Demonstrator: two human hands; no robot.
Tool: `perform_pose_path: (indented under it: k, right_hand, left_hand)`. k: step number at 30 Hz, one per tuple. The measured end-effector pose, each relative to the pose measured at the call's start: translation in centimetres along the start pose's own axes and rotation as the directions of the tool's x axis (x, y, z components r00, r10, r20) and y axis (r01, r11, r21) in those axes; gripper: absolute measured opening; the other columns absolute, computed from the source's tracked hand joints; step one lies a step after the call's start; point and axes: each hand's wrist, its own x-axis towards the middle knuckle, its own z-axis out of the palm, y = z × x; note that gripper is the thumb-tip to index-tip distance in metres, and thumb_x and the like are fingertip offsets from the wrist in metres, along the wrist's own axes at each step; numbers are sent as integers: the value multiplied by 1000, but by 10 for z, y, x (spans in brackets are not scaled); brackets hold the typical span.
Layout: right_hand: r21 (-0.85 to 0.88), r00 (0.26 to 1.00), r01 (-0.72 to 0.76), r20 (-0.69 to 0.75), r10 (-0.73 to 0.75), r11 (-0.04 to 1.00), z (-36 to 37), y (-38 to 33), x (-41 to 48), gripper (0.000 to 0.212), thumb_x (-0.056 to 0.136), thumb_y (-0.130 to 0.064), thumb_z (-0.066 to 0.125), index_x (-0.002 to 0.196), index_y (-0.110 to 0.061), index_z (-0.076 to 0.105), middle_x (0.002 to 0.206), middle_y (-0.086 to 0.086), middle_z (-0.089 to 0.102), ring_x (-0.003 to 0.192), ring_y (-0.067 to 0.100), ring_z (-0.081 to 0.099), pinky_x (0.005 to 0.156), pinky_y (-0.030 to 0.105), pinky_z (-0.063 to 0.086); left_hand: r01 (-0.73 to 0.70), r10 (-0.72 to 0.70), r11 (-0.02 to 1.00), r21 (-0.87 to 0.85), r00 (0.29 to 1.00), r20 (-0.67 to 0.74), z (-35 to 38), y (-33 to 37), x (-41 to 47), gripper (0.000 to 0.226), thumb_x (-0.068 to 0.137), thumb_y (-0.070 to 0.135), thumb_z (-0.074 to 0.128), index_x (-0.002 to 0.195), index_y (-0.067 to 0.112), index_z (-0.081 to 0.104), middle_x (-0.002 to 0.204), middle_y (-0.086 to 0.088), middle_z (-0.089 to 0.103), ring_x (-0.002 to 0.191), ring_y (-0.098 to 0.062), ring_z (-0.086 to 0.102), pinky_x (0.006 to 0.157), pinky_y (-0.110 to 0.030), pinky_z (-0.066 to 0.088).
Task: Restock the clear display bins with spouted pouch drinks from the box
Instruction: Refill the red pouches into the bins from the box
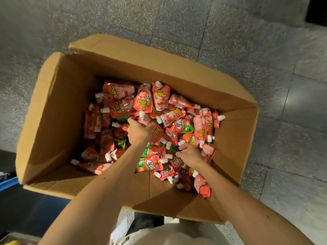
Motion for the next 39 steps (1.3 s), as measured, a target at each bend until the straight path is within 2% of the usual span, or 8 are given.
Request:
perform_pose_path:
  k: [6, 14, 18, 21, 27, 31, 35, 39]
  right_hand:
    - [-74, 1000, -12, 0, 12, 997, 13, -9, 3, 35, 89, -31, 72, 117, -11, 63, 117, 6, 66, 100, 23, 64, 89, 36, 52]
    - [204, 999, -39, -29, 46, 978, 86, -21, -32, 96, 79, -12, 78, 149, -14, 12, 139, 9, 42, 130, 31, 47, 104, 37, 43]
    - [383, 973, -68, -176, 146, 921, 97, -22, -31, 67, 80, -6, 73, 133, -17, 33, 111, 2, 55, 101, 21, 56, 89, 31, 47]
    - [352, 976, -44, -183, 114, 935, 96, -21, -29, 44, 79, -18, 79, 113, -17, 51, 103, 1, 55, 94, 22, 56, 75, 26, 43]
    - [404, 974, -12, -201, 101, 915, 99, -20, -35, 50, 85, -26, 78, 128, -10, 58, 127, 5, 55, 104, 16, 49, 84, 25, 38]
    - [256, 978, 85, -206, -32, 963, 86, -33, -44, 33, 86, -25, 74, 115, -11, 64, 108, 3, 63, 88, 15, 52, 75, 25, 37]
    - [476, 993, 84, -108, -36, 875, 61, -46, -54, 14, 84, -11, 71, 85, 0, 63, 81, 10, 67, 79, 25, 63, 70, 30, 45]
    - [667, 978, 8, 149, -144, 745, 27, -45, -58, 3, 89, -7, 68, 87, -9, 67, 91, 8, 71, 82, 20, 67, 76, 34, 56]
  left_hand:
    - [-43, 45, 999, -32, 997, 61, -22, -18, 4, 48, 78, 37, 82, 113, 15, 57, 92, 1, 63, 89, -22, 64, 78, -36, 55]
    - [-125, 127, 992, -21, 979, 158, -56, -48, 6, 46, 74, 40, 81, 110, 24, 56, 105, 2, 69, 92, -19, 69, 85, -42, 59]
    - [-219, 212, 974, 51, 970, 116, -69, -58, 2, 50, 79, 36, 79, 121, 17, 58, 109, 3, 64, 99, -17, 60, 90, -32, 52]
    - [-180, 181, 983, -17, 979, 97, -79, -68, 7, 39, 83, 43, 75, 106, 13, 70, 87, 3, 70, 73, -13, 63, 62, -23, 52]
    - [82, 19, 944, -319, 953, 302, -91, -79, 2, 35, 84, 38, 78, 99, 6, 72, 89, -7, 74, 72, -16, 66, 60, -24, 48]
    - [-73, 163, 978, -194, 849, 503, -100, -88, -5, 51, 73, 40, 81, 114, 10, 71, 105, -8, 75, 94, -23, 71, 82, -34, 55]
    - [-149, 294, 950, -273, 720, 629, -101, -85, -18, 56, 72, 44, 83, 115, 10, 72, 112, -7, 74, 112, -22, 67, 94, -31, 52]
    - [-187, 349, 933, -306, 669, 656, -104, -69, -19, 42, 76, 32, 82, 105, 2, 75, 126, 4, 65, 124, -10, 55, 107, -34, 35]
